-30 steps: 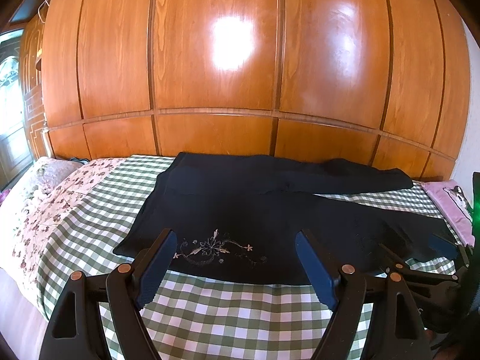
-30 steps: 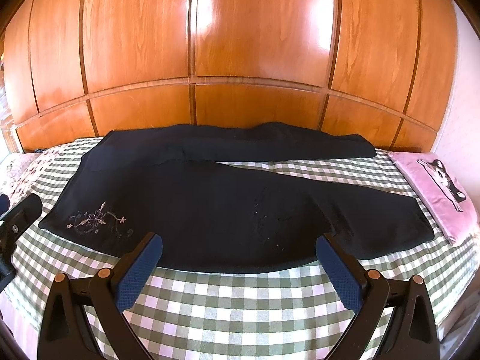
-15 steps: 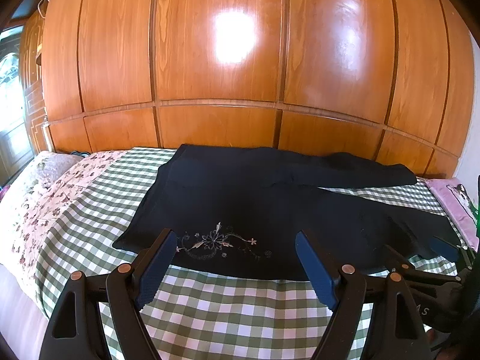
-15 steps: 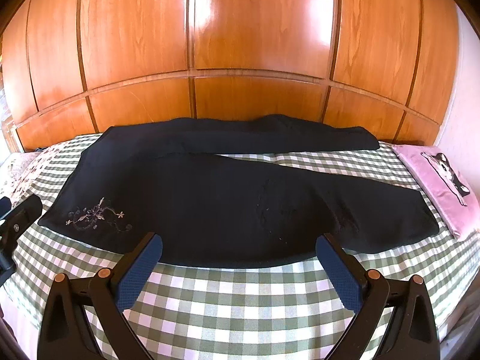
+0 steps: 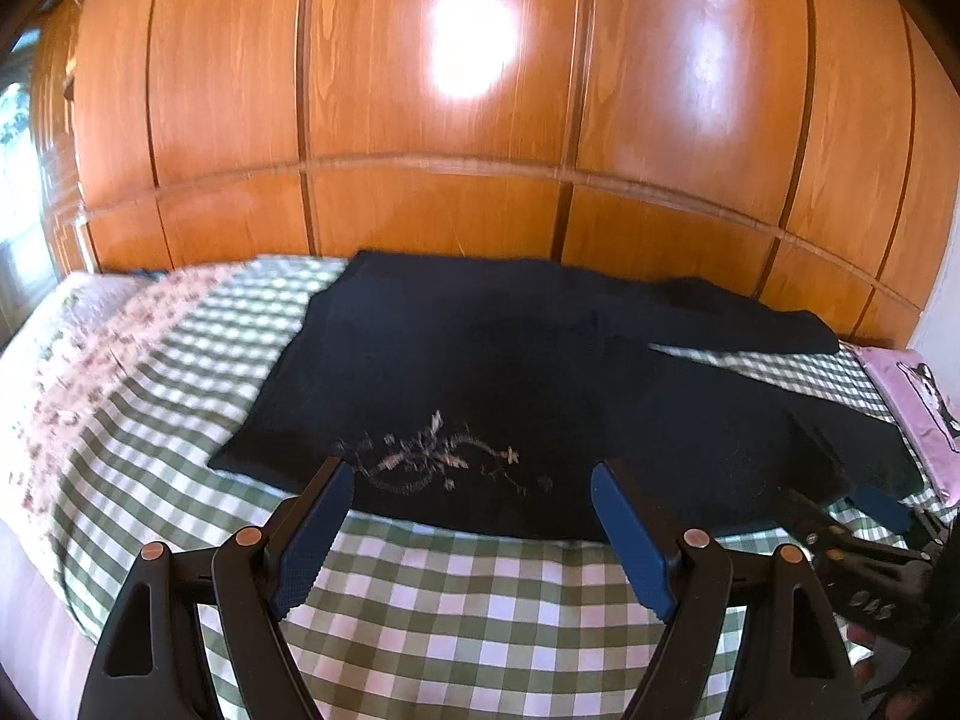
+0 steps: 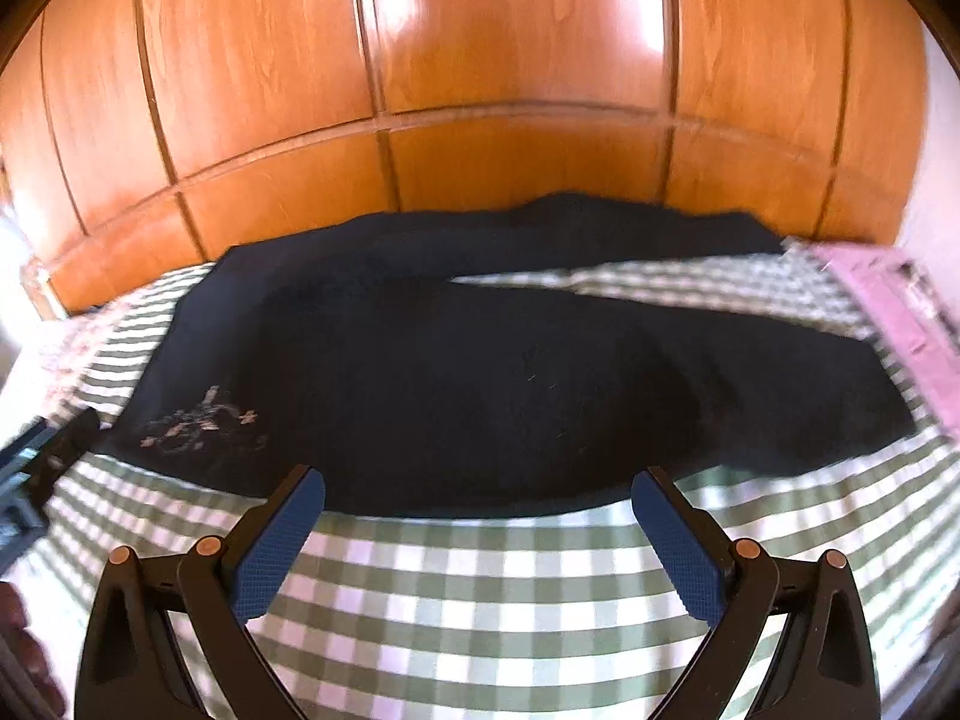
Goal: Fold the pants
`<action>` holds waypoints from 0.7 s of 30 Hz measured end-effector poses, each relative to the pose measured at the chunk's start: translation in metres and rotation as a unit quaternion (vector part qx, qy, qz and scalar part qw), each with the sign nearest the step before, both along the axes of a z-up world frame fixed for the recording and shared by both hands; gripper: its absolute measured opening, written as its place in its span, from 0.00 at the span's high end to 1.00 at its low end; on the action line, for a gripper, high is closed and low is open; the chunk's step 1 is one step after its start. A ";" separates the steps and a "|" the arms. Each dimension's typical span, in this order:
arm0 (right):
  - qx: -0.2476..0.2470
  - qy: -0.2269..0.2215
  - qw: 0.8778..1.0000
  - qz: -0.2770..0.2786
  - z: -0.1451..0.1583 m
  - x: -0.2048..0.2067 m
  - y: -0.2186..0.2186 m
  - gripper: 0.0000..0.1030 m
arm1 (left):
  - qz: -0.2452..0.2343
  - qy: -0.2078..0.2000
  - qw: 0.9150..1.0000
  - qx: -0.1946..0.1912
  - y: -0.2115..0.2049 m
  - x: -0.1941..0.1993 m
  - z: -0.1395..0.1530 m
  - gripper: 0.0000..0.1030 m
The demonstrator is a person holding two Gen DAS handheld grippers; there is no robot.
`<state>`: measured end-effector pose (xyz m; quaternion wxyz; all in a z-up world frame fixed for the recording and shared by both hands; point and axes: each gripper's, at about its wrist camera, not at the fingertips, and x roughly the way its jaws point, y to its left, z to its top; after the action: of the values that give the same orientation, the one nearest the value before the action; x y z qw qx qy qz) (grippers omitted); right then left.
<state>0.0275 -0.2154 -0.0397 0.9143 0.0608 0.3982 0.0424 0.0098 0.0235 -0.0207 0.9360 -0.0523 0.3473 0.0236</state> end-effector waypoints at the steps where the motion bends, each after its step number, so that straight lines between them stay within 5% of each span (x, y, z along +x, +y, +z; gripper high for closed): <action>1: 0.024 0.003 1.000 0.007 -0.003 0.000 -0.005 0.00 | -0.006 0.009 1.000 -0.010 0.003 0.003 -0.005 0.17; 4: 0.095 0.012 0.995 0.009 -0.011 -0.002 -0.028 0.00 | -0.020 0.040 0.997 -0.056 0.016 0.011 -0.022 0.02; 10: 0.224 0.041 0.972 -0.059 -0.036 -0.015 -0.121 0.00 | -0.009 0.100 0.982 -0.159 0.067 0.029 -0.061 0.00; 15: 0.298 0.023 0.935 -0.189 -0.054 -0.041 -0.221 0.02 | 0.043 0.114 0.970 -0.212 0.116 0.039 -0.084 0.00; 21: 0.373 0.017 0.881 -0.292 -0.085 -0.036 -0.301 0.16 | 0.075 0.135 0.950 -0.270 0.151 0.057 -0.101 0.03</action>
<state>-0.0089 -0.5162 -0.1250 0.7882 0.5114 0.3323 -0.0827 0.0671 0.1750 -0.1217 0.8267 -0.3251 0.4591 0.0059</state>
